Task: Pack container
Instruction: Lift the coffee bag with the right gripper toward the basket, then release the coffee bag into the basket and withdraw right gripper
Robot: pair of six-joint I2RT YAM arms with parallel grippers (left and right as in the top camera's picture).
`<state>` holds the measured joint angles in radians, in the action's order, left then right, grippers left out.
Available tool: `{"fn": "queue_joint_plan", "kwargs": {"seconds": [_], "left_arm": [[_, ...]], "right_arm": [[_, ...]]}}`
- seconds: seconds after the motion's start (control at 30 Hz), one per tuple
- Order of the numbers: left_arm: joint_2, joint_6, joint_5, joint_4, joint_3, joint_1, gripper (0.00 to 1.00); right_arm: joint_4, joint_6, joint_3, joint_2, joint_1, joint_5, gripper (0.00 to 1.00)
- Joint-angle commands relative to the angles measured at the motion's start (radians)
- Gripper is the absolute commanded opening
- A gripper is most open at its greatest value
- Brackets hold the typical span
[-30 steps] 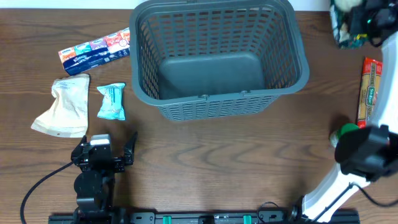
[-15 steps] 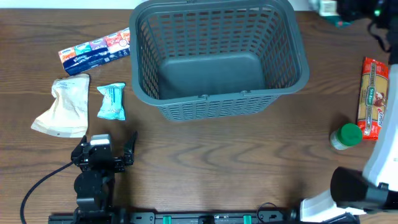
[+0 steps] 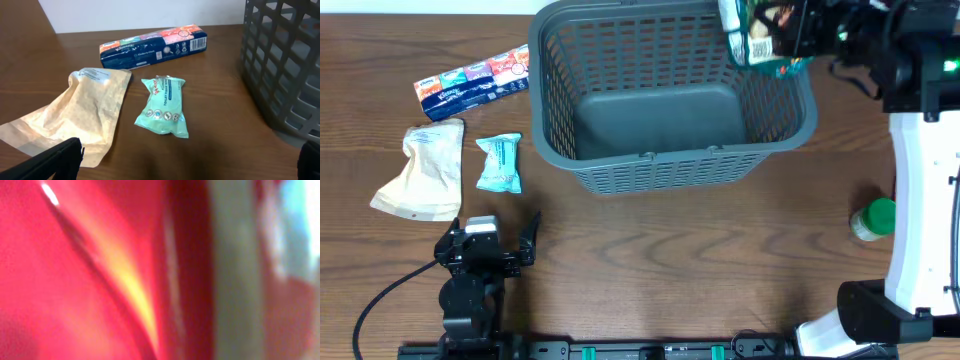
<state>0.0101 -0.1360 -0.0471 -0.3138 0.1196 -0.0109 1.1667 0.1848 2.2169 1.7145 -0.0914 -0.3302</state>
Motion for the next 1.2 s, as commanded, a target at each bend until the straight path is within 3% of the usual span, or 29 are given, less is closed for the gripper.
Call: {"fn": "queue_joint_plan", "kwargs": {"seconds": [0.0,0.63,0.73,0.87,0.9,1.03,1.17], "left_arm": [[-0.006,-0.013,0.01,-0.006,-0.022,0.004,0.99],[-0.006,-0.013,0.01,-0.006,-0.022,0.004,0.99],[-0.006,-0.013,0.01,-0.006,-0.022,0.004,0.99],[-0.006,-0.013,0.01,-0.006,-0.022,0.004,0.99],[-0.006,-0.013,0.01,-0.006,-0.022,0.004,0.99],[-0.006,-0.013,0.01,-0.006,-0.022,0.004,0.99],[-0.006,-0.013,0.01,-0.006,-0.022,0.004,0.99]], "right_arm": [[0.01,0.159,0.045,-0.031,-0.037,0.175,0.02],[0.176,0.185,0.043,0.055,-0.073,0.166,0.02],[0.177,0.185,0.044,0.055,-0.073,0.166,0.51],[0.173,0.185,0.045,0.05,-0.073,0.166,0.72],[0.172,0.185,0.048,0.048,-0.073,0.166,0.77],[0.169,0.177,0.072,0.027,-0.073,0.182,0.78],[0.169,0.176,0.096,-0.021,-0.073,0.314,0.82]]}}
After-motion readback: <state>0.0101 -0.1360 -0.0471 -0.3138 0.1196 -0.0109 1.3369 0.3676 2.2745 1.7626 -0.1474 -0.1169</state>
